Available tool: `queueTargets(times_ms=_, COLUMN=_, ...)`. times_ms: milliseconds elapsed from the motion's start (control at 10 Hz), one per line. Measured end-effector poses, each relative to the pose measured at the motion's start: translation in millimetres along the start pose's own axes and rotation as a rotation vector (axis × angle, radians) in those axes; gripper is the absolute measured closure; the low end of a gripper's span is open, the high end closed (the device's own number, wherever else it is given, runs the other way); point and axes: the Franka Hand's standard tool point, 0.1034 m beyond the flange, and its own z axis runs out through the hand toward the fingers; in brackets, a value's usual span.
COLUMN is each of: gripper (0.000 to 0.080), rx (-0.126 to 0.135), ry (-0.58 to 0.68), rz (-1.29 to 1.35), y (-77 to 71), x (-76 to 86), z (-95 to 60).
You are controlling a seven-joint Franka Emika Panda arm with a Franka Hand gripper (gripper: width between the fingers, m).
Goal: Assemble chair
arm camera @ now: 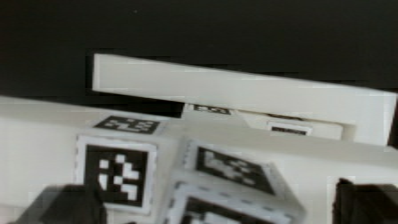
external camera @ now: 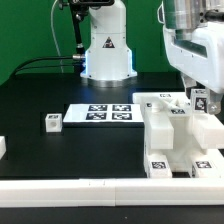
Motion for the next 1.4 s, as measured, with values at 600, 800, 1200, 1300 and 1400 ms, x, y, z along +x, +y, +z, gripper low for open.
queueTargets(times_ms=600, gripper=0.0151, rx=-0.051, ry=-0.012, rz=-0.867, y=5.5, x=-0.9, z=0.9)
queueTargets(times_ms=800, gripper=0.0151, rx=-0.04, ry=-0.007, rz=-1.096, y=3.1, x=0.2, z=0.2)
queueTargets(times_ms=1200, gripper=0.0312, rx=-0.017, ry=0.008, rz=-1.092, y=-0.4, x=0.3, z=0.4)
queueTargets(times_ms=1300, gripper=0.05, rx=-0.016, ry=0.008, rz=-1.007, y=-0.3, x=-0.4, z=0.6)
queueTargets(times_ms=1400, gripper=0.05, rx=-0.015, ry=0.008, rz=-0.94, y=-0.3, x=-0.1, z=0.7)
